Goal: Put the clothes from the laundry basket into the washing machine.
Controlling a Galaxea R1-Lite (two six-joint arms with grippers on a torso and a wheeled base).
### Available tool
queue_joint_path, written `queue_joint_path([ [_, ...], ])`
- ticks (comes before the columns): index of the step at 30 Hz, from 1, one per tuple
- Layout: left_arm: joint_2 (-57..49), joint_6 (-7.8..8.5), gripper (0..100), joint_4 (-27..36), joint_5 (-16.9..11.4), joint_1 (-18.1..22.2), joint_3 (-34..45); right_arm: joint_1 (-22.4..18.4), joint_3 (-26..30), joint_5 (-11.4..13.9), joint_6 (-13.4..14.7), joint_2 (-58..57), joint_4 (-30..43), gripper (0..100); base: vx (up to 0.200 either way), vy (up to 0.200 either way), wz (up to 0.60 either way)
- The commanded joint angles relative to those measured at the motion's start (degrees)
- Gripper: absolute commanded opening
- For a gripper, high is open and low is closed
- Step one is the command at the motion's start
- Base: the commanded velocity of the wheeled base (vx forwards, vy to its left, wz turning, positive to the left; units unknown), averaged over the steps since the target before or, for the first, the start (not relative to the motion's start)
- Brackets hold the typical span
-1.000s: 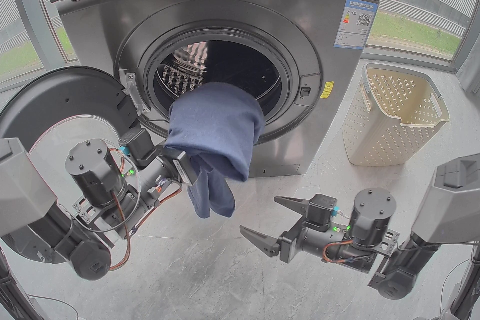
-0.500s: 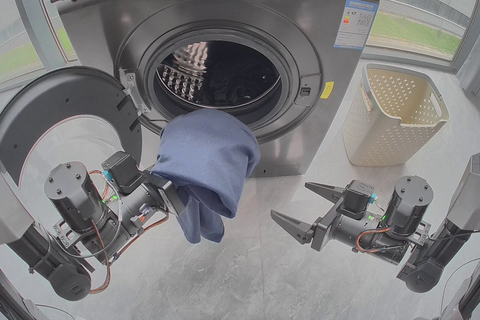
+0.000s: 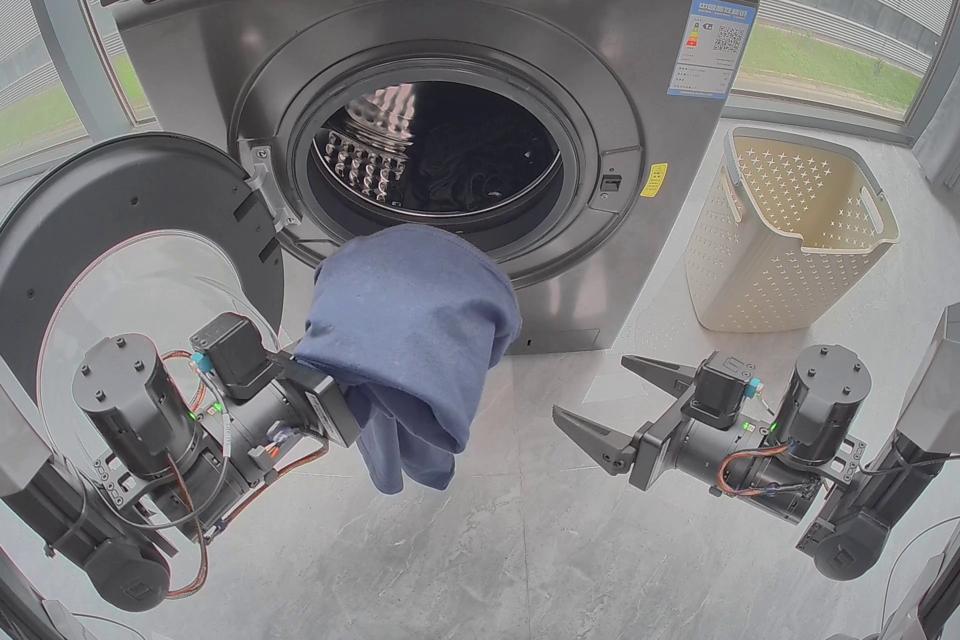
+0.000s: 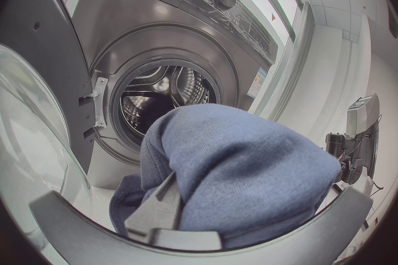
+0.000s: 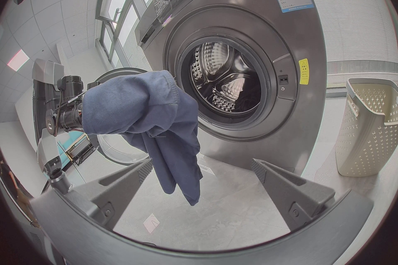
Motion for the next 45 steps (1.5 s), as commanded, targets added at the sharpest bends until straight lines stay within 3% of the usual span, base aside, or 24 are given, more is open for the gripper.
queue_joint_path([
  [1, 0.74, 0.01, 0, -0.01, 0.16, 0.09, -0.01, -0.15, 0.08, 0.04, 0.06, 0.73, -0.04, 100, 0.000, 0.000, 0.00],
  [9, 1.27, -0.17, 0, -0.01, 0.16, 0.09, 0.34, -0.15, 0.17, 0.04, 0.06, 0.82, -0.04, 100, 0.000, 0.000, 0.00],
  [21, 2.15, 0.62, 0, -0.10, 0.08, -0.08, 1.30, -0.06, -0.01, 0.04, 0.06, 0.82, -0.04, 100, 0.200, 0.000, 0.00],
  [27, 2.76, 0.62, 0, -0.10, -0.01, -0.17, 1.74, -0.06, 0.08, 0.04, 0.06, 0.82, -0.04, 100, 0.000, 0.000, 0.00],
  [40, 2.94, 0.71, 0, -0.10, -0.01, -0.70, 1.83, 0.38, -0.10, -0.05, 0.06, 0.29, -0.04, 100, 0.200, 0.000, 0.00],
  [45, 3.11, 0.80, 0, -0.01, 0.08, -1.31, 1.83, 0.64, 0.08, -0.05, 0.06, 0.29, -0.04, 100, 0.000, 0.000, 0.00],
])
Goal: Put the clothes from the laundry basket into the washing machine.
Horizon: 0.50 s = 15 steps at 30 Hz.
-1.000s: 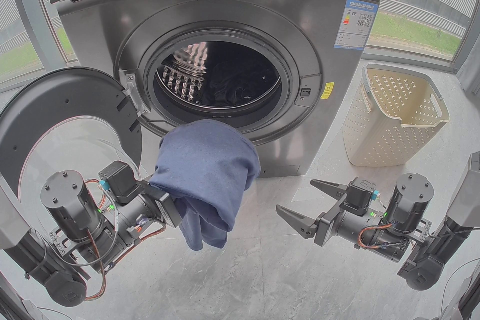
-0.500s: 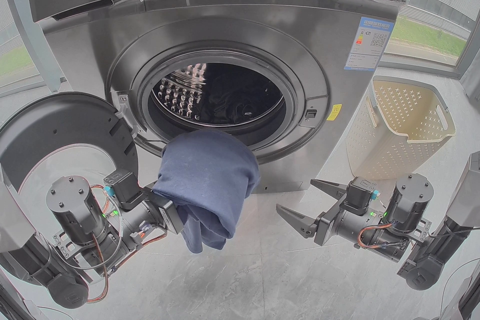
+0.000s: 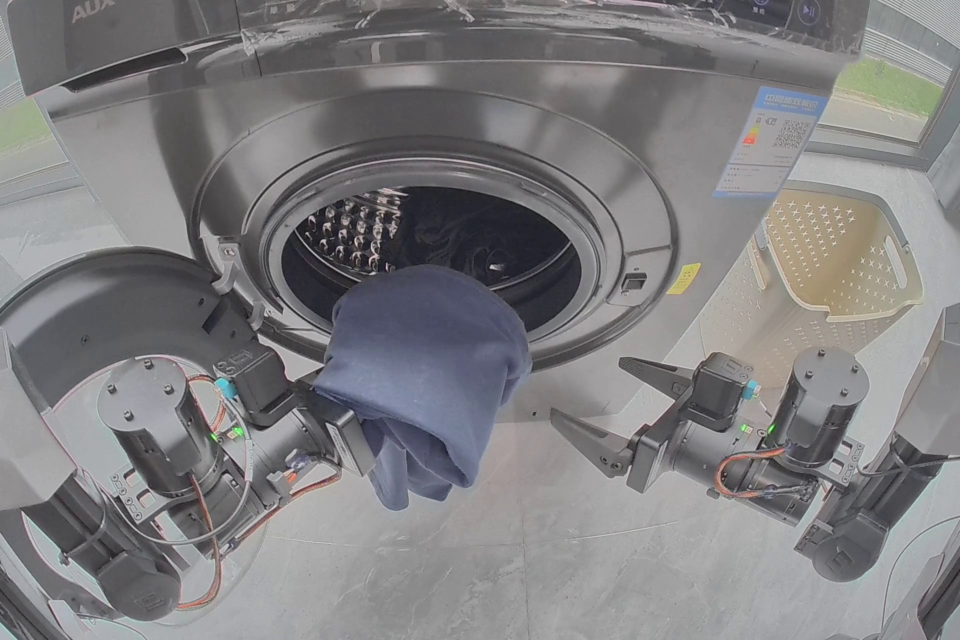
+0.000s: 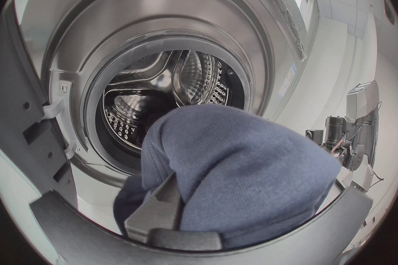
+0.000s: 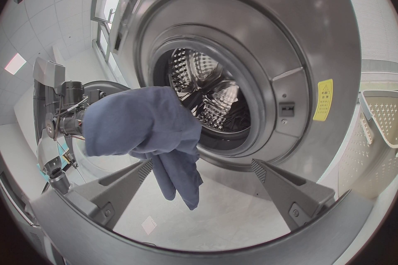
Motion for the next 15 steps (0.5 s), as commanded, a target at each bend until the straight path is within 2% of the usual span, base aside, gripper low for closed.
queue_joint_path([
  [1, 0.47, -0.02, 0, -0.02, 0.15, -0.12, -0.10, 0.20, 0.13, 0.06, -0.01, 0.03, -0.04, 100, 0.000, 0.000, 0.00],
  [13, 1.35, -0.11, 0, -0.02, 0.33, -1.00, -0.01, 0.29, 0.39, 0.06, -0.01, -0.58, -0.04, 100, 0.000, 0.000, 0.00],
  [15, 1.44, -0.02, 0, -0.02, 0.33, -1.61, 0.08, 0.29, 0.39, 0.06, -0.10, -0.67, -0.04, 100, 0.200, 0.000, 0.00],
])
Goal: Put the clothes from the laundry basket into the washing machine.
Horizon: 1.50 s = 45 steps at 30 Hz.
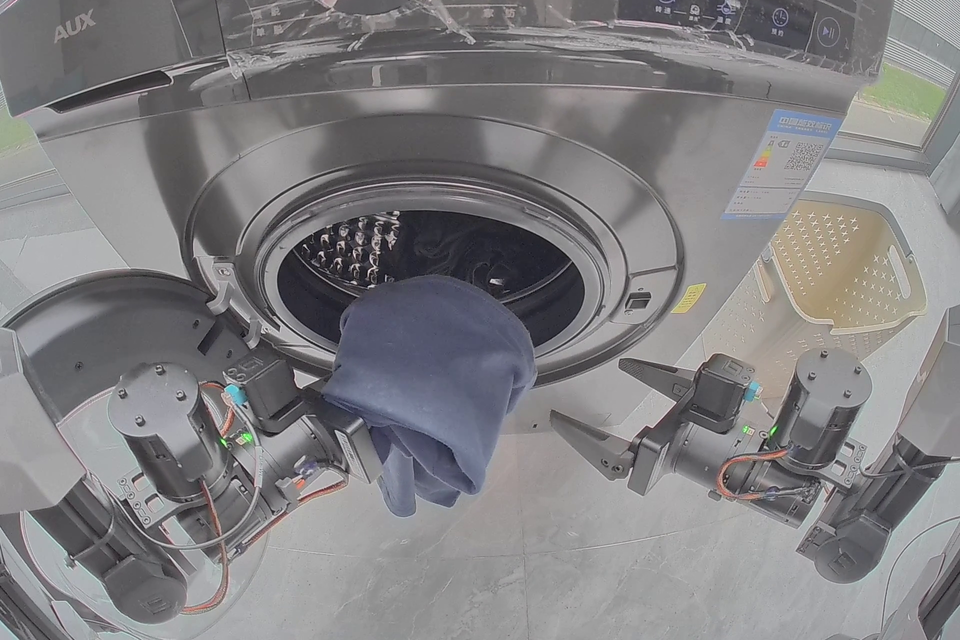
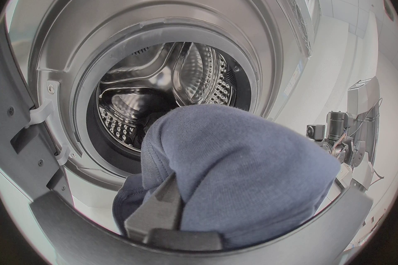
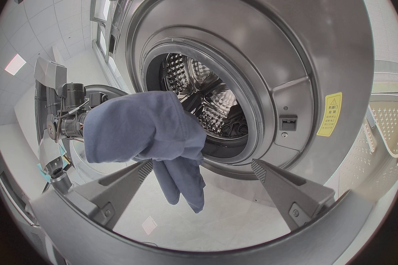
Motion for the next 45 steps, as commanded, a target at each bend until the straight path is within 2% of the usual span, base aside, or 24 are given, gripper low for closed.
queue_joint_path([
  [1, 0.52, -0.08, 0, -0.05, 0.04, -1.18, 0.08, 0.04, -0.01, 0.03, -0.01, -0.28, -0.04, 100, 0.000, 0.000, 0.00],
  [8, 2.89, 0.09, 0, -0.05, 0.39, -2.06, -2.12, 1.80, 0.25, -0.23, -0.01, -0.81, -0.04, 100, 0.000, 0.000, 0.00],
  [14, 8.95, 0.09, 0, 0.03, 0.83, -1.53, -8.54, 3.82, 0.25, -1.64, 0.78, -1.51, 0.05, 100, 0.000, 0.000, 0.00],
  [19, 13.26, 2.47, 0, 0.03, 0.12, -0.56, -12.84, 3.91, 0.25, -1.64, 0.78, -1.51, -0.04, 100, 0.000, 0.000, 0.00],
  [22, 14.75, 2.56, 0, 0.03, 0.04, -0.39, -14.60, 3.91, 0.25, -1.64, 0.87, -1.51, -0.04, 100, 0.000, 0.000, 0.00],
  [26, 20.91, 2.64, 0, -0.05, 0.04, 1.46, -20.93, 4.00, 0.34, -1.64, 0.87, -1.95, 0.05, 100, 0.000, 0.000, 0.00],
  [31, 23.28, 2.12, 0, -0.05, -0.14, 2.52, -26.03, 4.09, 0.69, -1.64, 0.78, -1.95, 0.05, 100, 0.000, 0.000, 0.00],
  [40, 32.24, 2.12, 0, 0.12, 0.83, 5.33, -39.91, 6.46, 1.57, -1.72, 0.87, -1.78, 0.05, 100, 0.000, 0.000, 0.00],
  [45, 35.50, 2.20, 0, 2.67, 1.00, 7.09, -48.35, 6.90, 1.84, -1.72, 0.87, -1.51, 0.05, 100, 0.000, 0.000, 0.00],
])
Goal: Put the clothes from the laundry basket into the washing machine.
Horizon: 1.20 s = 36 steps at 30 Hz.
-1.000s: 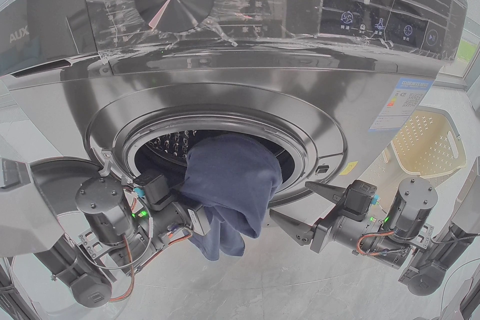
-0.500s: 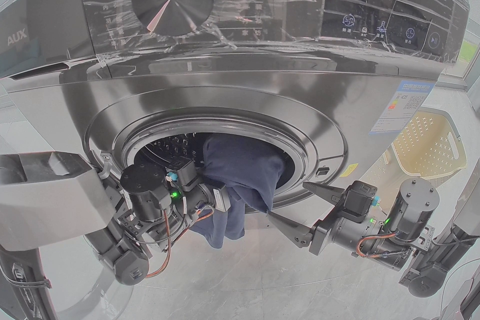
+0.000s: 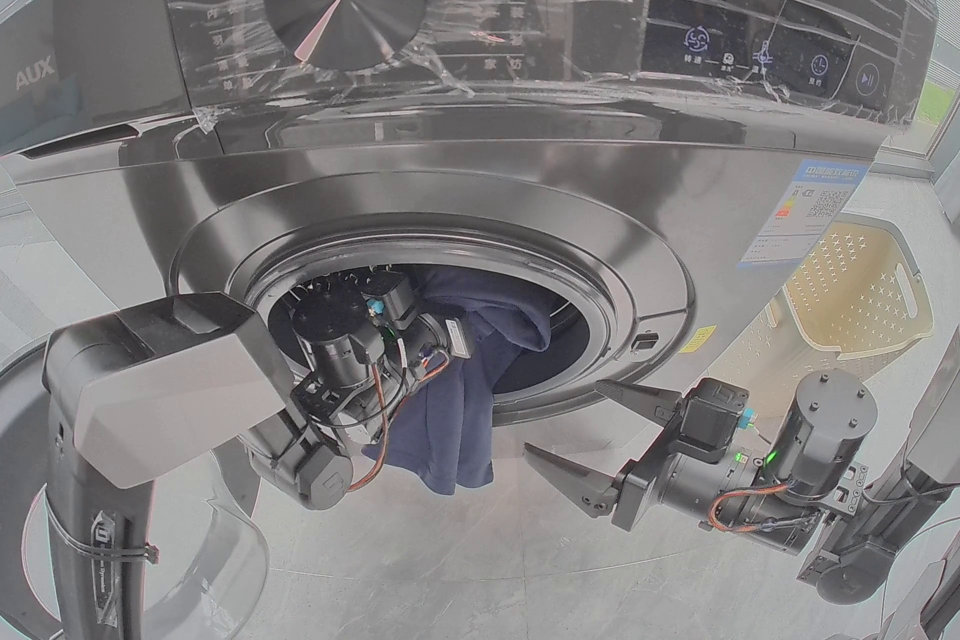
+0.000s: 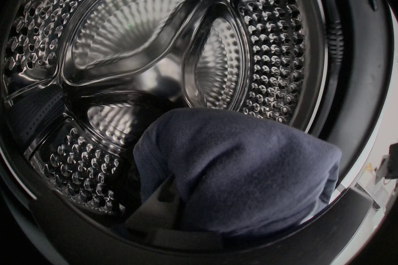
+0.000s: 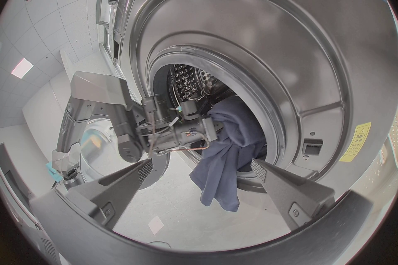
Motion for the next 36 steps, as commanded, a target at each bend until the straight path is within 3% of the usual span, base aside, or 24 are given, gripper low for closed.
queue_joint_path([
  [1, 5.72, 0.05, 0, 1.96, 0.34, 2.15, -7.96, 0.78, 0.48, 0.00, 0.02, 0.38, -0.01, 100, 0.000, 0.000, 0.00],
  [14, 8.62, -0.04, 0, 15.76, 5.62, 4.79, -28.71, 1.13, 0.92, 0.00, 0.10, 0.99, -0.01, 100, 0.000, 0.000, 0.00],
  [23, 8.09, -0.13, 0, 18.04, 6.41, 4.52, -28.71, 1.13, 0.75, 0.00, 0.10, 0.90, -0.01, 100, 0.000, 0.000, 0.00],
  [24, 8.09, -0.13, 100, 18.13, 6.50, 4.52, -28.44, 1.13, 0.75, 0.00, 0.10, 0.90, -0.01, 100, 0.000, 0.000, 0.00],
  [29, 6.68, -0.75, 100, 20.24, 6.50, 4.17, -25.80, 1.13, 0.75, 0.00, 0.02, 0.81, -0.01, 100, 0.000, 0.000, 0.00],
  [36, 3.70, -0.75, 100, 29.56, 5.53, 3.82, -19.30, 1.13, 0.57, 0.00, 0.02, 0.90, -0.01, 100, 0.000, 0.000, 0.00],
])
